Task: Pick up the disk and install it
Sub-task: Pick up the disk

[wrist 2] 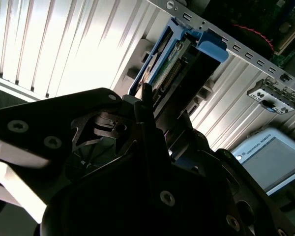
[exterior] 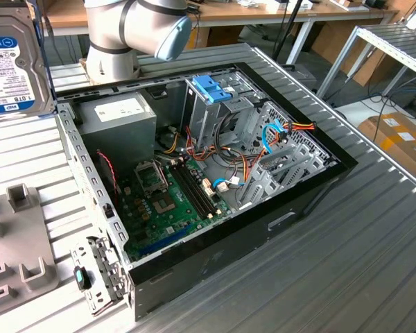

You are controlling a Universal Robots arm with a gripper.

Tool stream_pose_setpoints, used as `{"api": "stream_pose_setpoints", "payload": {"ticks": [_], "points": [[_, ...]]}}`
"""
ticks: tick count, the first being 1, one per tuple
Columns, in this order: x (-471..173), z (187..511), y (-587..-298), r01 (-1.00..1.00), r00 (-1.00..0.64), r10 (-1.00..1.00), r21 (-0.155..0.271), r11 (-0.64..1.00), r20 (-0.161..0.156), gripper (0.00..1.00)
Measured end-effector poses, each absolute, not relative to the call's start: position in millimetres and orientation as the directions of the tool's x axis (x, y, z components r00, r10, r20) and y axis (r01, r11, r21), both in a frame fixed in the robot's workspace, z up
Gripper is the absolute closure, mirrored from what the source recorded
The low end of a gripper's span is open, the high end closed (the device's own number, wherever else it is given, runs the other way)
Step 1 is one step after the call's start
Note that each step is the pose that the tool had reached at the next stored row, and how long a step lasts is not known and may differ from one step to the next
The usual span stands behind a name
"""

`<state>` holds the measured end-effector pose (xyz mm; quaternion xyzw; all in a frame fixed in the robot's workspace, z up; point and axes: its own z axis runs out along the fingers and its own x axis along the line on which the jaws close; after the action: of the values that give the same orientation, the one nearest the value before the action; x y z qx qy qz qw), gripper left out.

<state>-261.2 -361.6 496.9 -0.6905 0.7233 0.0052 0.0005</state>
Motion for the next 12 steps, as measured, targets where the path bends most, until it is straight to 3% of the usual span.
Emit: {"api": "stream_pose_setpoints", "payload": {"ticks": [12], "points": [[-235, 497, -362, -0.999, -0.046, -0.999, 0.007, 0.046, -0.008, 0.65]]}}
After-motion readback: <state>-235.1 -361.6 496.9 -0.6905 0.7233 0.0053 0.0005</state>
